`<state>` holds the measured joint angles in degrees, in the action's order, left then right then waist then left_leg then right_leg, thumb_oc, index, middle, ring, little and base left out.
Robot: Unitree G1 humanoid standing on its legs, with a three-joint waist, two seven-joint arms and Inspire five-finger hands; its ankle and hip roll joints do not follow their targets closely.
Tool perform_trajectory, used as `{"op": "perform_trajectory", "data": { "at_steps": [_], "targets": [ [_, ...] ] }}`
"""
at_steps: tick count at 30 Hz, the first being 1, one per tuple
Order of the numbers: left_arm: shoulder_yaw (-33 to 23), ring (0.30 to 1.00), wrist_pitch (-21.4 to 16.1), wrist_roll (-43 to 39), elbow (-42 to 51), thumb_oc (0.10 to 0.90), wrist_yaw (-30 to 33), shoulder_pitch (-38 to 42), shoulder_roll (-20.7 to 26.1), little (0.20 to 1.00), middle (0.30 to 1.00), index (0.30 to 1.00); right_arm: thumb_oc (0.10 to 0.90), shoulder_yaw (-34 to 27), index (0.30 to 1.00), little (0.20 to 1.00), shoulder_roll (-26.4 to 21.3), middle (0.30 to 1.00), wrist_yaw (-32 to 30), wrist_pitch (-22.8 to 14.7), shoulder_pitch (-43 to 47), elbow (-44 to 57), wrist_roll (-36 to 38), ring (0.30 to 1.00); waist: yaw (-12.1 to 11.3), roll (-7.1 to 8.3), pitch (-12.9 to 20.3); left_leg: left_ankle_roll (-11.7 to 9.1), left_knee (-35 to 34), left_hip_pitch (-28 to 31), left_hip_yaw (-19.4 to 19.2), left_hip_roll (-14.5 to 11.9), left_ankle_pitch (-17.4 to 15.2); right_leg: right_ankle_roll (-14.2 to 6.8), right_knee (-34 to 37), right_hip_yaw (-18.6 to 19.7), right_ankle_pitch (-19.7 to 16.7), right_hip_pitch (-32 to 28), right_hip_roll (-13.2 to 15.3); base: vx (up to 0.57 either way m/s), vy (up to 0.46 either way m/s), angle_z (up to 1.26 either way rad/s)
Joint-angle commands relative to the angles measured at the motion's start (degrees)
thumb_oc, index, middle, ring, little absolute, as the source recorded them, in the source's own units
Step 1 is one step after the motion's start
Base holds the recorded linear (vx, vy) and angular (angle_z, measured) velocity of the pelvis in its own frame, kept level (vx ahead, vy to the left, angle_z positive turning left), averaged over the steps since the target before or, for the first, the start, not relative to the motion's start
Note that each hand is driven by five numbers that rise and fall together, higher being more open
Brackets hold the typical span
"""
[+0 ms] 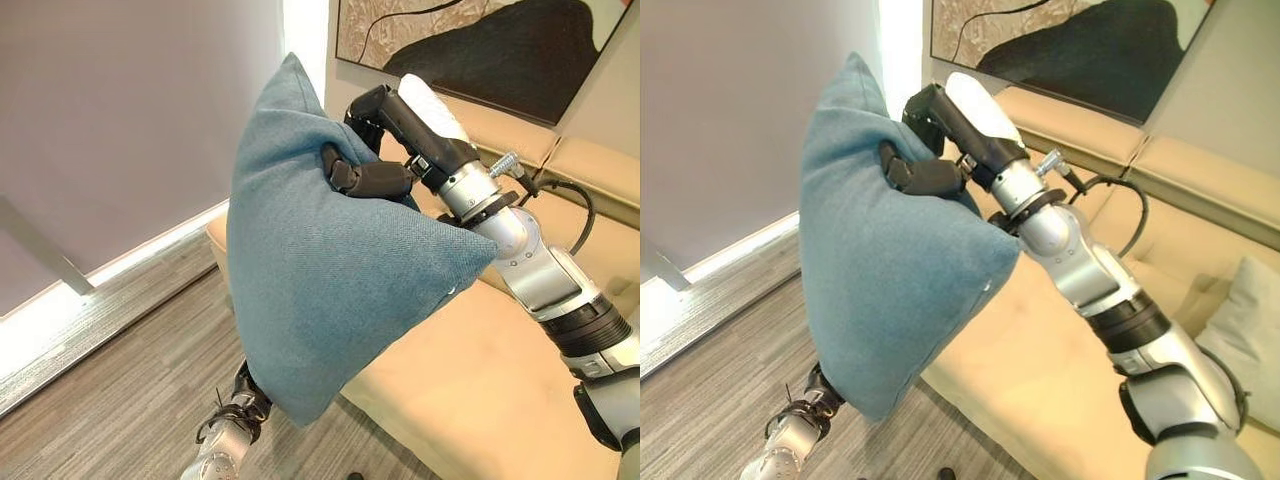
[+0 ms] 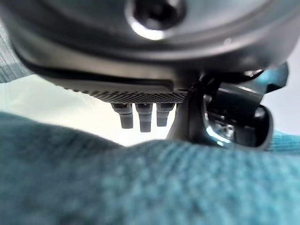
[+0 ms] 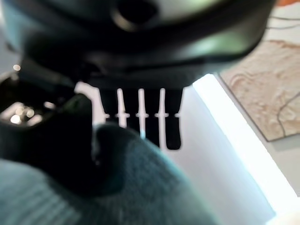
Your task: Pick up all the scattered cushions and arrange them neatly on the sofa.
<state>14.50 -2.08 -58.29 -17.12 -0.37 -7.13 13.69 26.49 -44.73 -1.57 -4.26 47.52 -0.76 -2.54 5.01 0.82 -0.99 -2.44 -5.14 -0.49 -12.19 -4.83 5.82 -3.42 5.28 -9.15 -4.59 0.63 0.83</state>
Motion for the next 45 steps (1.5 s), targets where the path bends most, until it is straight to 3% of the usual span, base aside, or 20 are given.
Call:
{"op": "perform_trajectory", "data": {
  "at_steps": [1, 13, 21, 27, 37, 38, 39, 40, 45],
  "targets": [
    [-2.1, 0.9, -5.2, 0.9, 10.0, 0.8, -5.7, 5.1, 1.9, 0.9, 0.9, 0.9, 0.4, -6.7, 0.3, 0.3, 0.9, 0.3, -5.7, -2.4, 4.1, -1.4, -1.1, 0.3, -1.4, 4.15, 3.5, -0.2, 0.1, 0.6, 0.9, 2.3, -6.7, -3.3, -1.6, -2.0, 5.6, -0.2, 2.3, 0.0, 0.0, 0.0],
    [-3.0, 0.9, -6.9, -1.2, 17.0, 0.8, -5.0, 4.8, 2.0, 0.9, 0.9, 0.9, 0.4, -8.1, 0.3, 0.3, 0.0, 0.3, -6.5, -2.6, 2.3, -1.2, -2.1, 0.3, -1.9, 4.27, 3.3, -0.2, 0.1, 0.7, 1.4, 2.4, -6.6, -3.3, -1.7, -2.4, 5.9, -0.3, 2.3, 0.0, -0.002, 0.01],
    [-1.2, 0.9, -8.8, -2.1, 20.8, 0.8, -5.1, 11.5, 2.1, 0.9, 0.9, 0.9, 0.4, -7.5, 0.3, 0.3, 1.9, 0.3, -5.6, -3.3, -0.1, -0.6, -2.0, 0.3, -1.3, 4.22, 3.2, -0.4, 0.1, 0.9, 1.6, 2.3, -6.7, -3.4, -1.7, -2.5, 6.1, -0.4, 2.3, 0.0, -0.007, 0.03],
    [0.3, 0.9, -9.0, -2.0, 24.9, 0.8, -6.3, 11.6, 2.4, 0.9, 0.9, 0.9, 0.4, -7.7, 0.3, 0.3, 1.9, 0.3, -5.5, -3.7, -1.3, -1.6, -2.0, 0.3, -1.4, 4.2, 3.2, -0.3, 0.1, 1.0, 1.6, 2.3, -6.8, -3.4, -1.7, -2.5, 6.1, -0.5, 2.3, 0.0, 0.0, 0.0],
    [3.7, 0.9, -9.7, -2.4, 29.6, 0.8, -7.7, 13.0, 1.0, 0.9, 0.9, 0.9, 0.4, -9.8, 0.3, 0.3, 6.1, 0.3, -5.1, -4.8, -8.4, -3.1, -1.2, 0.3, -1.3, 3.78, 2.7, -0.3, 0.1, 1.3, 1.7, 2.4, -6.9, -3.4, -1.7, -2.6, 6.3, -0.9, 2.3, 0.0, 0.0, 0.0],
    [4.1, 0.596, -9.6, -2.5, 29.4, 0.598, -7.7, 13.1, 0.7, 0.596, 0.596, 0.596, 0.4, -10.0, 0.3, 0.3, 6.7, 0.3, -5.1, -4.9, -9.0, -3.0, -1.1, 0.3, -1.2, 3.69, 2.7, -0.2, 0.1, 1.3, 1.7, 2.4, -7.0, -3.4, -1.7, -2.6, 6.3, -0.9, 2.4, 0.0, 0.0, 0.0],
    [4.2, 0.596, -9.6, -2.5, 29.4, 0.598, -7.7, 13.1, 0.7, 0.596, 0.596, 0.596, 0.4, -10.0, 0.3, 0.3, 6.7, 0.3, -5.1, -4.9, -9.1, -2.9, -1.1, 0.3, -1.3, 3.7, 2.7, -0.2, 0.1, 1.3, 1.7, 2.4, -7.0, -3.4, -1.7, -2.6, 6.3, -0.9, 2.4, 0.0, 0.0, 0.0],
    [5.2, 0.3, -9.7, -2.3, 29.0, 0.4, -7.5, 13.9, 0.1, 0.3, 0.3, 0.3, 0.4, -9.8, 0.3, 0.3, 8.0, 0.3, -5.0, -5.0, -10.2, -2.4, -1.4, 0.3, -1.1, 3.52, 2.7, -0.2, 0.1, 1.4, 1.8, 2.4, -7.0, -3.4, -1.7, -2.7, 6.3, -1.0, 2.3, 0.0, 0.0, 0.0],
    [6.4, 0.3, -9.5, -1.9, 28.3, 0.4, -7.2, 14.4, -0.6, 0.3, 0.3, 0.3, 0.4, -9.8, 0.3, 0.3, 9.2, 0.3, -4.9, -5.1, -11.6, -1.7, -1.8, 0.3, -0.9, 3.37, 2.6, -0.2, 0.1, 1.5, 1.7, 2.4, -7.0, -3.3, -1.8, -2.6, 6.4, -1.0, 2.4, 0.0, 0.0, 0.0]
  ]
}}
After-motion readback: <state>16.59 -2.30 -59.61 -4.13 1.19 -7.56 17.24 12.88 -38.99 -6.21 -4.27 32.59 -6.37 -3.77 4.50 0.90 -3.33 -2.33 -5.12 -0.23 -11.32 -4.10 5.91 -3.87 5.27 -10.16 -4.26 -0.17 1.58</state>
